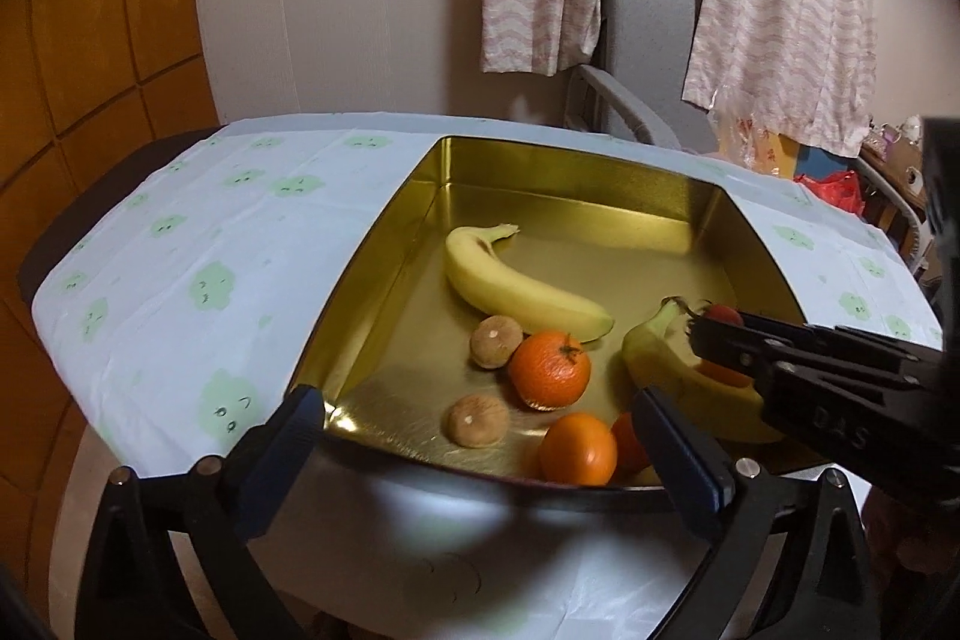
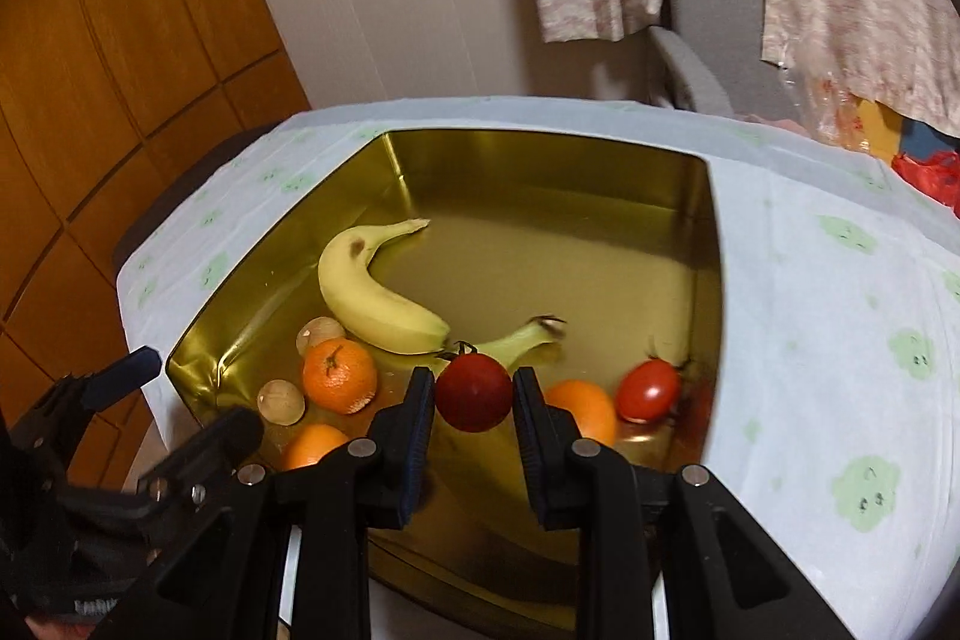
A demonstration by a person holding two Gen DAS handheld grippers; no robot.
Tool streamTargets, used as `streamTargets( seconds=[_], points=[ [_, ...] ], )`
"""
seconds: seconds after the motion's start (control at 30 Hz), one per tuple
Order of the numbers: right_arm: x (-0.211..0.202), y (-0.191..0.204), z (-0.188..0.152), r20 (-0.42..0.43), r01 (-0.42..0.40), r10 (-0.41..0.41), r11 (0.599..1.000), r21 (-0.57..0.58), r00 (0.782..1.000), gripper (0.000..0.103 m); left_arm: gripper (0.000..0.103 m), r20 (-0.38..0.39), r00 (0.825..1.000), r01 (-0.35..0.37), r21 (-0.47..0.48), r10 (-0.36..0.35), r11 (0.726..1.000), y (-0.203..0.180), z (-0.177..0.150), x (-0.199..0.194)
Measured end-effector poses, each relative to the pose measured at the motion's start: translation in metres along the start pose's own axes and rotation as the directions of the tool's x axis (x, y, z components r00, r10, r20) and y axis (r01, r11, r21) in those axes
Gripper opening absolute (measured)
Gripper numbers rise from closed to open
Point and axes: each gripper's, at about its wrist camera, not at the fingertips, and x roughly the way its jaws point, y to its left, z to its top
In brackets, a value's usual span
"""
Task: Organize fruits
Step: 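Lower the red cherry tomato into the tin tray and open the right gripper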
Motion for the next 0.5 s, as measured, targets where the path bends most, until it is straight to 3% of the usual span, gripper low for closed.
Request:
streamTargets(
  seconds=[0.23, 0.5],
  points=[
    [0.015, 0.001, 0.003, -0.029, 0.046, -0.046, 0.999, -0.005, 0.999, 0.027, 0.103, -0.028, 1.000, 0.003, -0.035, -0.004, 0.999, 0.003, -0.005, -0.002],
    [0.013, -0.017, 0.000, -0.032, 0.071, -0.070, 0.996, 0.056, 0.997, 0.028, 0.103, -0.052, 0.997, -0.057, -0.056, 0.054, 0.997, 0.004, -0.008, -0.001]
  ],
)
